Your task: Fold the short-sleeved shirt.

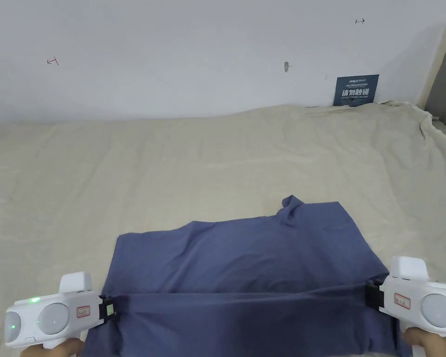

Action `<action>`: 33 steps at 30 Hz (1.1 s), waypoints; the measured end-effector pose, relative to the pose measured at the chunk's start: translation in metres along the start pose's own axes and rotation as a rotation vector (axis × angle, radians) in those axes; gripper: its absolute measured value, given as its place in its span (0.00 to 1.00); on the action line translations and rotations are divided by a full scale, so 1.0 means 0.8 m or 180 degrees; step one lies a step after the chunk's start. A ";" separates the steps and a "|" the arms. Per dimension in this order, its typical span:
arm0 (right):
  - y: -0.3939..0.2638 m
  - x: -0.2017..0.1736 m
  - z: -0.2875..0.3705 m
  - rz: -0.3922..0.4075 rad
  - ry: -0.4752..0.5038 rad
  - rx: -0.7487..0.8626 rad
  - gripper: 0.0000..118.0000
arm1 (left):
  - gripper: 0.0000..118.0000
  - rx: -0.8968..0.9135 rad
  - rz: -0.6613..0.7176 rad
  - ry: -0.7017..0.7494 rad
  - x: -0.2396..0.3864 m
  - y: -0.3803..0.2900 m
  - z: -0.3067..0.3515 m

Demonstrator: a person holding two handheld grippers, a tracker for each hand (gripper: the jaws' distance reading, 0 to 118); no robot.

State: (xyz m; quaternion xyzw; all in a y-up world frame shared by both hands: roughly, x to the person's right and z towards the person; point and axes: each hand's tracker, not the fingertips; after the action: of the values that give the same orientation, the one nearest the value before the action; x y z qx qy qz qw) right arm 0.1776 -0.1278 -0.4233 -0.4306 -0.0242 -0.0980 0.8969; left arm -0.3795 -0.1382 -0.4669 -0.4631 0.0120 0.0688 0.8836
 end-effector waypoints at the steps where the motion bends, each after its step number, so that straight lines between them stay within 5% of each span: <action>1: 0.002 0.000 -0.011 -0.0005 -0.0019 -0.0048 0.05 | 0.05 -0.0046 -0.0004 0.0015 0.001 0.002 -0.011; 8: -0.005 0.007 -0.055 -0.0211 -0.0016 -0.0297 0.05 | 0.07 -0.0208 -0.0028 0.0045 0.005 -0.005 -0.046; 11: -0.013 0.004 -0.057 -0.0247 -0.0028 -0.0334 0.11 | 0.21 -0.0194 -0.0014 0.0004 0.003 -0.004 -0.039; 12: -0.015 0.002 -0.053 -0.0238 -0.0034 -0.0322 0.18 | 0.31 -0.0214 -0.0013 -0.0021 0.004 -0.003 -0.036; 14: -0.015 -0.003 -0.043 -0.0208 -0.0020 -0.0265 0.49 | 0.66 -0.0249 -0.0037 -0.0009 0.009 -0.002 -0.027; 16: -0.014 -0.005 -0.026 -0.0190 0.0009 -0.0164 0.76 | 0.90 -0.0162 -0.0084 0.0072 0.014 -0.001 -0.012; 22: -0.004 -0.014 0.069 -0.0052 0.0160 0.0428 0.78 | 0.91 0.0437 0.0174 -0.0195 0.021 0.009 0.077; 33: -0.038 -0.012 0.237 0.0244 0.0181 0.1379 0.74 | 0.86 0.1278 -0.0187 0.0069 0.045 -0.040 0.211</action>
State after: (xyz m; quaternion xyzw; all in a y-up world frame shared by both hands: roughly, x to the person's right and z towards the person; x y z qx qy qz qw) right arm 0.1704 0.0030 -0.2822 -0.2256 -0.0030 -0.0684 0.9718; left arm -0.3468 -0.0135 -0.3478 -0.2785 0.0214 0.0342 0.9596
